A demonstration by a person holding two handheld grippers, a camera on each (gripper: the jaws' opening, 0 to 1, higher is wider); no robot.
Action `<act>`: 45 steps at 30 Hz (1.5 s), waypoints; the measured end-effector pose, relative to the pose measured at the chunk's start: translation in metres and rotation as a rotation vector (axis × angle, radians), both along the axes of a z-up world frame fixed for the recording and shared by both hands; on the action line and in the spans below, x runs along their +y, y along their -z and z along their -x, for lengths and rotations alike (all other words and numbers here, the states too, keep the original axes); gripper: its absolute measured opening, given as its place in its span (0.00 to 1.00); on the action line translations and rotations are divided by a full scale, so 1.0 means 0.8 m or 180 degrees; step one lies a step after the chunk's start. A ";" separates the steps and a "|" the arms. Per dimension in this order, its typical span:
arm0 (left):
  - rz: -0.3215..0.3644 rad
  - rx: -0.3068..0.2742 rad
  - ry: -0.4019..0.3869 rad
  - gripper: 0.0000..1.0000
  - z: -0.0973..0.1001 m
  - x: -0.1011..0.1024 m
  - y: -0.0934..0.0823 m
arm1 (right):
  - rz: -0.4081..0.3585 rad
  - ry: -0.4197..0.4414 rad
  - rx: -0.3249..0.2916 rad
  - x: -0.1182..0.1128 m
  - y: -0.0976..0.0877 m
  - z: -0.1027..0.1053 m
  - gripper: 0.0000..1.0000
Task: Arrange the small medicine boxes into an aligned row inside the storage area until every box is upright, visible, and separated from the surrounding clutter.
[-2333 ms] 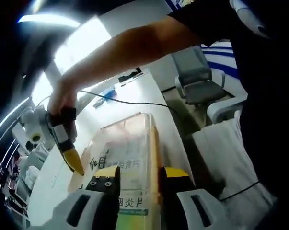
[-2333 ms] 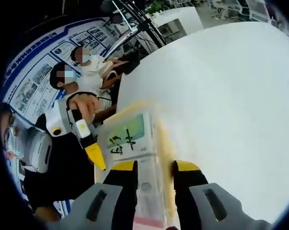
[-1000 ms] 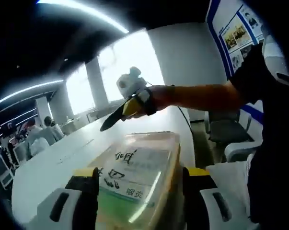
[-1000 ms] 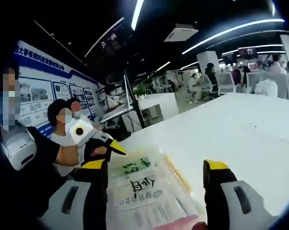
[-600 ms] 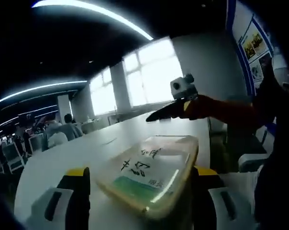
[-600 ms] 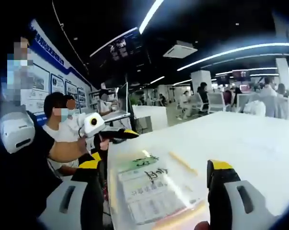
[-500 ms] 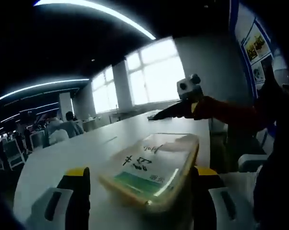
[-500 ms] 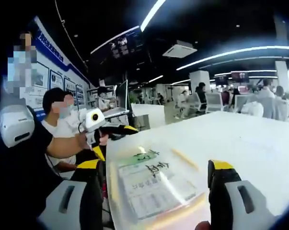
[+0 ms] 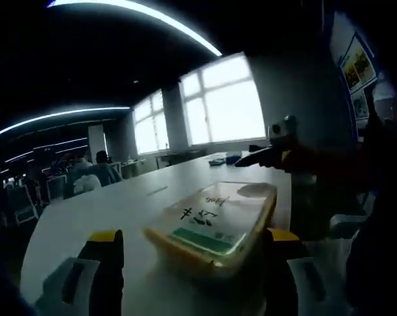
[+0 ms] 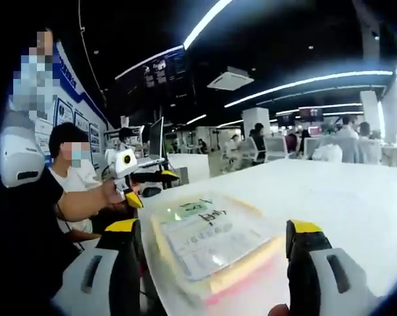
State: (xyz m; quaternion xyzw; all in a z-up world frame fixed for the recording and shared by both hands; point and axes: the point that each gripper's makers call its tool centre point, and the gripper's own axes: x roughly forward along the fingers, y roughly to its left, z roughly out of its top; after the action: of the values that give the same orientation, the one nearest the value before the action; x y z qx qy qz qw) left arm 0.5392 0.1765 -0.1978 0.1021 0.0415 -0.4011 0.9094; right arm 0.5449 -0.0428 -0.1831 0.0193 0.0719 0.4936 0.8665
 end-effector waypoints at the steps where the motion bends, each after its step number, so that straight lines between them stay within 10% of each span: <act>1: 0.0026 -0.0001 0.0007 0.88 0.001 0.000 -0.001 | -0.0018 0.0016 0.0015 -0.003 0.002 0.003 0.89; 45: 0.0060 0.0271 0.0064 0.81 0.017 -0.004 0.069 | 0.0343 0.0135 0.0067 0.009 0.088 0.034 0.91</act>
State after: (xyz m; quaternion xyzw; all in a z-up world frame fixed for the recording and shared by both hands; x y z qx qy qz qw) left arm 0.5256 0.1734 -0.2531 0.0768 0.0755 -0.4146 0.9036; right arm 0.5175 -0.0358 -0.2536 -0.0207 0.1070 0.4704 0.8757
